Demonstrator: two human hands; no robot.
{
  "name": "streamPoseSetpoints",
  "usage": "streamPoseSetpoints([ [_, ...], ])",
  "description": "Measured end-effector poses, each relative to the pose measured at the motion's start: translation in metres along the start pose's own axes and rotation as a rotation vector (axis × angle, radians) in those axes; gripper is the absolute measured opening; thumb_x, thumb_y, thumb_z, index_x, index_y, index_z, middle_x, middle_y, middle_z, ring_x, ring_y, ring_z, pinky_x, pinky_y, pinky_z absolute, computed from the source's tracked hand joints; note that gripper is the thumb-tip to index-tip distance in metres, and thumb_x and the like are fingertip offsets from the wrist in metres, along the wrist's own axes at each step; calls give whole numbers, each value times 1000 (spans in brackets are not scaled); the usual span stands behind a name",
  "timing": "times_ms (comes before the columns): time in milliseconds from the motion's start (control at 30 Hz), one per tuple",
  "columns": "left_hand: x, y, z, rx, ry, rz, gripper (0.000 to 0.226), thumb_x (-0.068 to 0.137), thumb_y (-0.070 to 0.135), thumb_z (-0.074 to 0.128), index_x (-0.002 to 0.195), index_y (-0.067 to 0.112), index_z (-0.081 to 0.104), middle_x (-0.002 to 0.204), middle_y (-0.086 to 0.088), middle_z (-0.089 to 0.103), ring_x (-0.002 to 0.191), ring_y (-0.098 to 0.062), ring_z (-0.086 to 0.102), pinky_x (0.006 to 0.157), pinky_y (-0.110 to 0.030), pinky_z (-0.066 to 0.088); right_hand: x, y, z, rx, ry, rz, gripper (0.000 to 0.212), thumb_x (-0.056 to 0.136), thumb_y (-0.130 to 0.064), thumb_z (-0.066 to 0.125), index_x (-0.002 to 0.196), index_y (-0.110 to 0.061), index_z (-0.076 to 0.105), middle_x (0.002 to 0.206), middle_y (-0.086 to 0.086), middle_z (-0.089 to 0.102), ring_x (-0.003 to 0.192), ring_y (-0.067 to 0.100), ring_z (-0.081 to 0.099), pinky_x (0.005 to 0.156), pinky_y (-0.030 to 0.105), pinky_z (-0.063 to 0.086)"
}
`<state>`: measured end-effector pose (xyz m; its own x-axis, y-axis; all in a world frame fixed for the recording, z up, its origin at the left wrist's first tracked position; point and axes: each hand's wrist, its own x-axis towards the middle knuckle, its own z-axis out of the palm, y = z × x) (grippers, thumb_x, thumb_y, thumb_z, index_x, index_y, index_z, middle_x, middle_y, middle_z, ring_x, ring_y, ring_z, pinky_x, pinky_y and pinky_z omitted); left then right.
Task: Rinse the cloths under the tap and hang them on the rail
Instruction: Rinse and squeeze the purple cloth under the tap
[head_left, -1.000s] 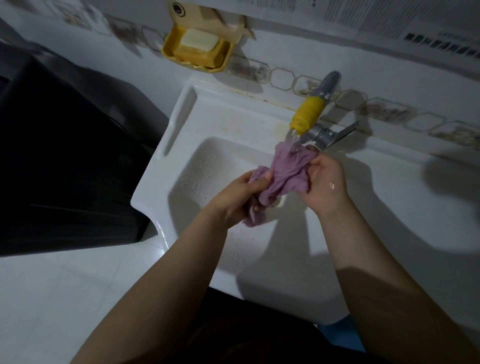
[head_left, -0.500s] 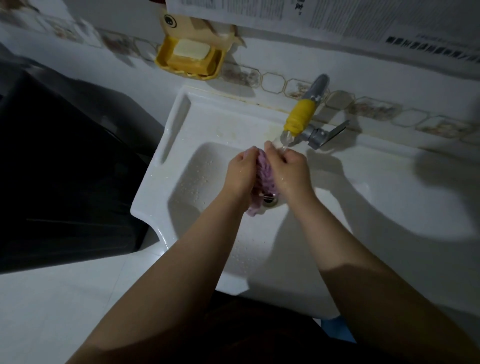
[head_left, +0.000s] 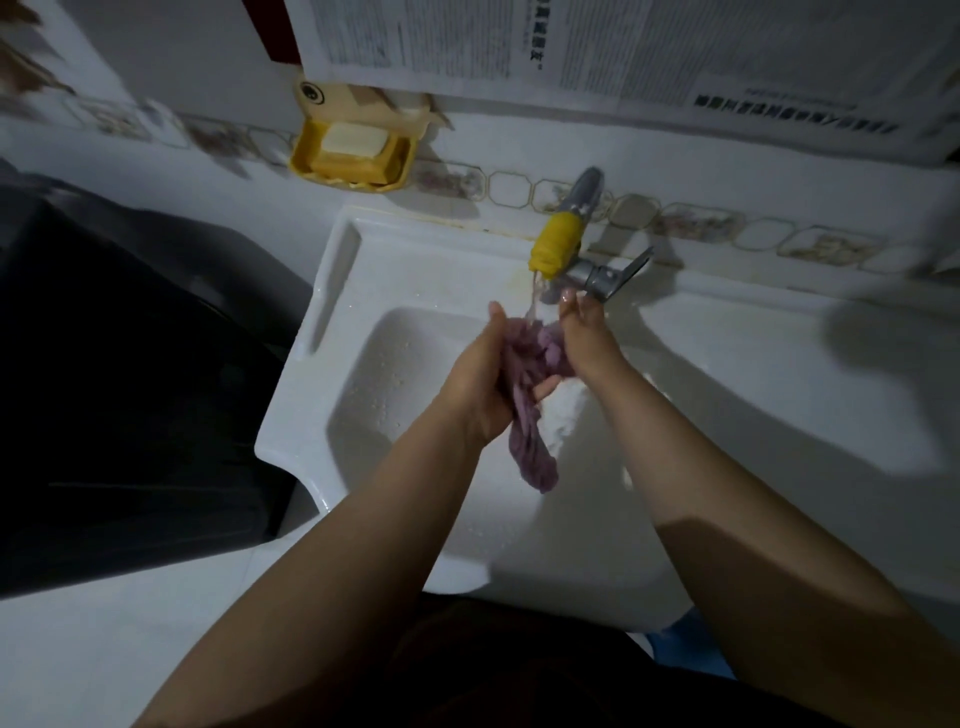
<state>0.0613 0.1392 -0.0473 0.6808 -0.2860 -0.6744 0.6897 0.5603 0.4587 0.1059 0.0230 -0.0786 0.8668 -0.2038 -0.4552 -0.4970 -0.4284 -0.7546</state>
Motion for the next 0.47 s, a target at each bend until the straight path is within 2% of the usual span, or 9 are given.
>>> streamPoseSetpoints([
  [33, -3, 1, 0, -92, -29, 2, 76, 95, 63, 22, 119, -2, 53, 117, -25, 61, 106, -37, 60, 96, -52, 45, -6, 6, 0, -22, 28, 37, 59, 98, -52, 32, 137, -9, 39, 137, 16, 48, 125, 32, 47, 101, 36, 38],
  [67, -5, 0, 1, -167, -33, 11, 79, 95, 64, 20, 117, -3, 54, 121, -27, 60, 116, -40, 55, 101, -57, 38, -16, 9, -1, -17, 45, 61, 62, 97, -55, 30, 137, -9, 40, 134, 14, 49, 124, 30, 49, 97, 34, 38],
  [133, -6, -3, 3, -250, -7, 41, 78, 96, 63, 18, 110, -3, 57, 113, -26, 64, 116, -39, 55, 102, -56, 37, -40, 9, 2, 20, -54, 64, 64, 98, -56, 23, 131, -7, 47, 125, 15, 56, 117, 29, 54, 84, 28, 38],
  [167, -5, -5, 3, -268, 5, 59, 80, 96, 63, 20, 118, -5, 55, 117, -26, 63, 118, -39, 54, 103, -53, 38, -54, 5, 2, 37, -151, 54, 62, 99, -53, 22, 131, -6, 49, 124, 17, 57, 117, 29, 54, 82, 27, 39],
  [234, 0, -5, 1, -278, 67, 58, 82, 93, 66, 26, 140, 0, 39, 139, -22, 49, 130, -37, 46, 108, -49, 36, -74, 3, 2, 50, -293, 74, 55, 98, -49, 36, 133, -8, 45, 116, 11, 60, 111, 27, 57, 71, 20, 44],
  [300, 2, 1, -4, -162, 134, 88, 81, 90, 69, 33, 137, 2, 42, 138, -20, 49, 128, -35, 49, 101, -44, 43, -82, 4, -4, 15, -363, 73, 58, 90, -44, 59, 132, -6, 44, 103, 4, 64, 89, 20, 63, 58, 15, 46],
  [367, 4, 12, -13, 78, 147, 83, 64, 92, 65, 35, 110, 7, 54, 106, -18, 55, 96, -29, 58, 82, -37, 46, -77, 7, -9, -103, -388, -6, 45, 86, -30, 68, 118, -1, 58, 104, 12, 70, 80, 20, 64, 60, 22, 47],
  [400, 3, 19, -20, 337, 148, 85, 55, 94, 61, 37, 102, 10, 56, 96, -15, 53, 88, -27, 57, 77, -34, 45, -73, 6, -12, -127, -371, -59, 32, 86, -23, 67, 110, -2, 62, 99, 13, 71, 77, 20, 66, 57, 22, 47],
  [467, 3, 36, -39, 1136, 285, 147, 42, 97, 50, 45, 108, 13, 63, 99, -12, 64, 94, -29, 62, 73, -32, 45, -66, 0, -20, -111, -368, -129, 14, 88, -13, 63, 101, -11, 61, 88, 7, 68, 68, 14, 65, 50, 17, 46],
])
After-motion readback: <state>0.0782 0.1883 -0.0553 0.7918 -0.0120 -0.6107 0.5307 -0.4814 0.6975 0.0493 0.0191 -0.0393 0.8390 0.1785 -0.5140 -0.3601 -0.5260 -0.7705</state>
